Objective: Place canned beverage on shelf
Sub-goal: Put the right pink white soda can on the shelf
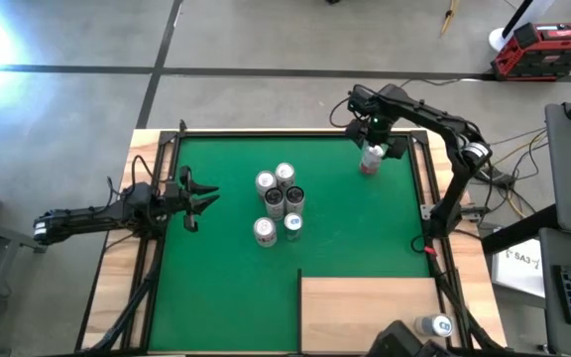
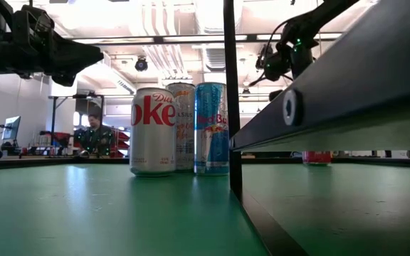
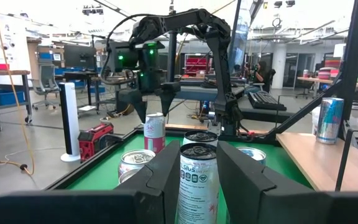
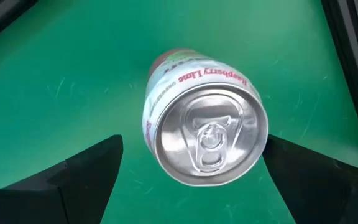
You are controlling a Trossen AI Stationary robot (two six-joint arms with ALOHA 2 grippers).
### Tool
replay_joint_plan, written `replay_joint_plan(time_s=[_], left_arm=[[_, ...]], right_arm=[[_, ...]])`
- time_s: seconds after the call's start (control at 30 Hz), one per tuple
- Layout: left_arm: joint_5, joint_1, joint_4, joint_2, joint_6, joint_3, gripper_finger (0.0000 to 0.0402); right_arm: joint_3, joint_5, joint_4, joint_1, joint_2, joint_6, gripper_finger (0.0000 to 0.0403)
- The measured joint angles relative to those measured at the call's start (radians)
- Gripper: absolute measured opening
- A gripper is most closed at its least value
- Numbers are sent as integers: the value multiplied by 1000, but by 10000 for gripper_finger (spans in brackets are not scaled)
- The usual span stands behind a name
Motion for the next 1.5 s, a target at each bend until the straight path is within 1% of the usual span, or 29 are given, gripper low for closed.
replay_joint_plan(time_s=[0.33, 0.4, 0.63, 0.73, 0.9, 0.93, 0.97, 1.03, 1.13, 1.27, 1.37, 1.5], left_arm=[[0, 0, 0, 0, 0, 0, 88], [0, 0, 0, 0, 0, 0, 88], [0, 0, 0, 0, 0, 0, 88], [0, 0, 0, 0, 0, 0, 88], [0, 0, 0, 0, 0, 0, 88], [0, 0, 0, 0, 0, 0, 88], [0, 0, 0, 0, 0, 0, 88], [0, 0, 0, 0, 0, 0, 88], [0, 0, 0, 0, 0, 0, 88], [0, 0, 0, 0, 0, 0, 88], [0, 0, 0, 0, 0, 0, 88], [0, 0, 0, 0, 0, 0, 88]], right_arm=[[-5, 12, 1, -11, 0, 67, 375], [-16, 29, 4, -11, 0, 84, 375], [-58, 29, 46, -11, 0, 94, 373], [-75, 29, 58, -11, 0, 94, 356], [-103, 30, 82, -11, -4, 94, 297], [-106, 29, 87, -11, -5, 89, 287], [-107, 28, 89, -11, -6, 81, 286], [-108, 26, 94, -10, -8, 44, 286], [-108, 10, 107, -9, -18, -56, 286], [-101, -61, 156, 9, -35, -236, 286], [-100, -95, 156, 29, -51, -377, 286], [-100, -77, 160, 69, -62, -484, 293]])
